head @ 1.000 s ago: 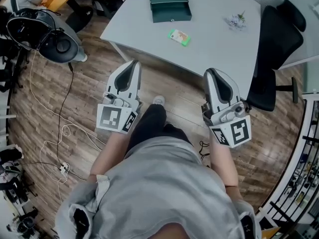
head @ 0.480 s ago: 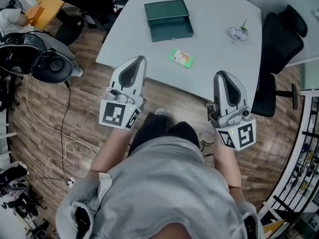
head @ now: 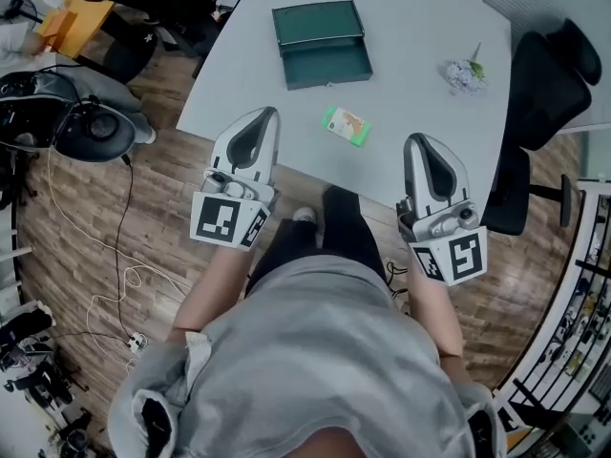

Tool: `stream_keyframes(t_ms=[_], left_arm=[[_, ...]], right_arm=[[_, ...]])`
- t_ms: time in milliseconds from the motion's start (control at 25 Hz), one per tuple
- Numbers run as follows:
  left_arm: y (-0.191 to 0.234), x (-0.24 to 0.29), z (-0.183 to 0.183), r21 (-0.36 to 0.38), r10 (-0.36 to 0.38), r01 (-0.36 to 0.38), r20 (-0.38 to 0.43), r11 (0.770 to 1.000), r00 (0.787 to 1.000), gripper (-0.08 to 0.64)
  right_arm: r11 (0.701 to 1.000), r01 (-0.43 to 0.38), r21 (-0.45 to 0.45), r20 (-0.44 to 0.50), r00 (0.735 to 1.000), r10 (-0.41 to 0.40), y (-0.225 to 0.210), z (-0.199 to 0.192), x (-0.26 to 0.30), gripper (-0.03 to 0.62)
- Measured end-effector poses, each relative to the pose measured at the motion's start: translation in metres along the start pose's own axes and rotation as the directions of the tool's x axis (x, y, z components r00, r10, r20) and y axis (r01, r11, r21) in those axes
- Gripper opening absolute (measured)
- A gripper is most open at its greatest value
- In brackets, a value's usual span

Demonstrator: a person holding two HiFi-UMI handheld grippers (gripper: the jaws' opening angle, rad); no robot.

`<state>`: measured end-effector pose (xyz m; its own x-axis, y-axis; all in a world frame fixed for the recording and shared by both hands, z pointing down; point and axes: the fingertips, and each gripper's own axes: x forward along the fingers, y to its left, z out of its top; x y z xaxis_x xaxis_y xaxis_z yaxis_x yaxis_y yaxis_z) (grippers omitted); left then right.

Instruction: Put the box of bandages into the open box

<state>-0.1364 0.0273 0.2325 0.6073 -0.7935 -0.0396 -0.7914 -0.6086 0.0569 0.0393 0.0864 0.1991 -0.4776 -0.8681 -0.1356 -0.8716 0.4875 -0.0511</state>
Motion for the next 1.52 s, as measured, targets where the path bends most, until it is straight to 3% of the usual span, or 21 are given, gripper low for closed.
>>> stream_keyframes(t_ms=[440, 680, 1040, 1240, 1520], left_arm=[[-0.001, 0.091, -0.009, 0.015, 0.139, -0.138, -0.014, 0.990, 0.990, 0.020], [0.013, 0.116, -0.021, 0.005, 0.166, -0.166, -0.048, 0.986, 0.985, 0.020], [0.025, 0.130, -0.080, -0.043, 0.066, -0.074, -0.153, 0.996, 0.986, 0.020], [0.020, 0.148, -0.107, -0.050, 0.010, -0.020, -0.180, 0.999, 0.984, 0.021], [0.016, 0.157, -0.176, -0.126, -0.034, -0.004, -0.295, 0.992, 0.955, 0.023]], right_arm=[[0.991, -0.137, -0.003, -0.006, 0.991, 0.137, -0.102, -0.001, 0.051, 0.049], [0.984, -0.174, 0.042, -0.046, 0.983, 0.176, -0.124, -0.024, 0.082, 0.049], [0.988, -0.146, 0.058, -0.132, 0.979, 0.152, -0.123, -0.069, 0.102, 0.051], [0.988, -0.146, 0.057, -0.235, 0.960, 0.156, -0.128, -0.117, 0.096, 0.051], [0.974, -0.092, 0.205, -0.358, 0.920, 0.162, -0.129, -0.194, 0.093, 0.052]])
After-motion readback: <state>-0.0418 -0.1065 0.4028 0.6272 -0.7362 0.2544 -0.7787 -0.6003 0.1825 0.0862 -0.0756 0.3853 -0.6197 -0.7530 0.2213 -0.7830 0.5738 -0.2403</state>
